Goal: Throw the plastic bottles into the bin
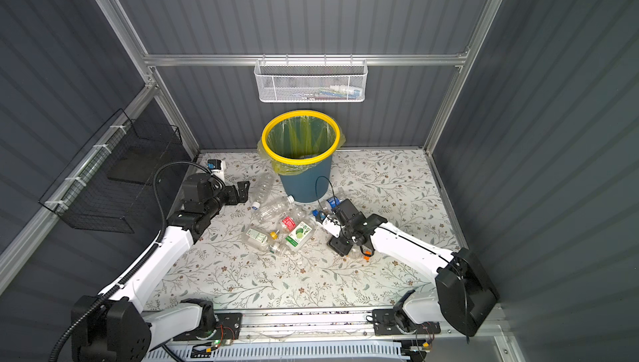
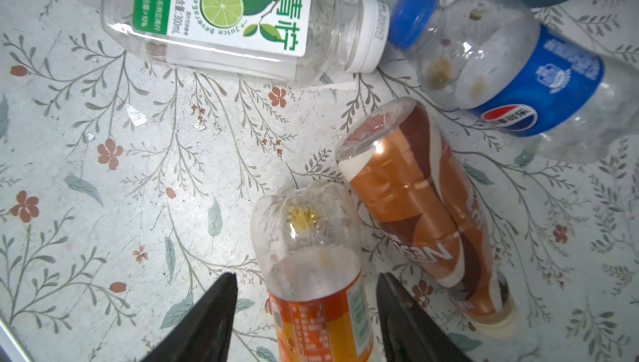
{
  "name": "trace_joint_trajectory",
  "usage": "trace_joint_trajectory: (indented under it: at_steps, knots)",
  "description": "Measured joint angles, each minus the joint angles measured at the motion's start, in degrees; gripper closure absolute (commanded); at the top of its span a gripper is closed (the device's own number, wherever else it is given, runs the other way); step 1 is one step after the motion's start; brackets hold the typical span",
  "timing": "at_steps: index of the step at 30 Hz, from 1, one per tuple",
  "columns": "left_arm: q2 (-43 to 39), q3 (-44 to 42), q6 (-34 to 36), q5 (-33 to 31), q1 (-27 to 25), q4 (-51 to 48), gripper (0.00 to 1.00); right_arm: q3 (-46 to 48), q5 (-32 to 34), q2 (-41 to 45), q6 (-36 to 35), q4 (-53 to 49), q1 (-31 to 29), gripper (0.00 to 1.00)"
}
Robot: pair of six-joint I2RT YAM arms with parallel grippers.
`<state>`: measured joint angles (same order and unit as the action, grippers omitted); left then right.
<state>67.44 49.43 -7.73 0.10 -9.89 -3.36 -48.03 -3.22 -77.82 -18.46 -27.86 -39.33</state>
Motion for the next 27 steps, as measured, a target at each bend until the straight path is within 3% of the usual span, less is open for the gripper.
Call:
trace_joint_trajectory:
  at_steps: [11, 18, 27]
  knots:
    - [-0.11, -0.11, 0.00, 0.13, -0.02, -0.04, 0.00, 0.46, 1.46, -6.84, -2.29, -2.93, 0.94, 0.24]
    - [-0.11, -0.33, 0.00, 0.15, -0.02, -0.09, 0.00, 0.48, 0.90, -9.84, -2.56, -3.23, 0.94, 0.42]
    - [-0.11, -0.39, -0.02, 0.24, -0.02, -0.17, 0.00, 1.75, 0.17, -6.05, -2.34, -3.34, 0.94, 0.49]
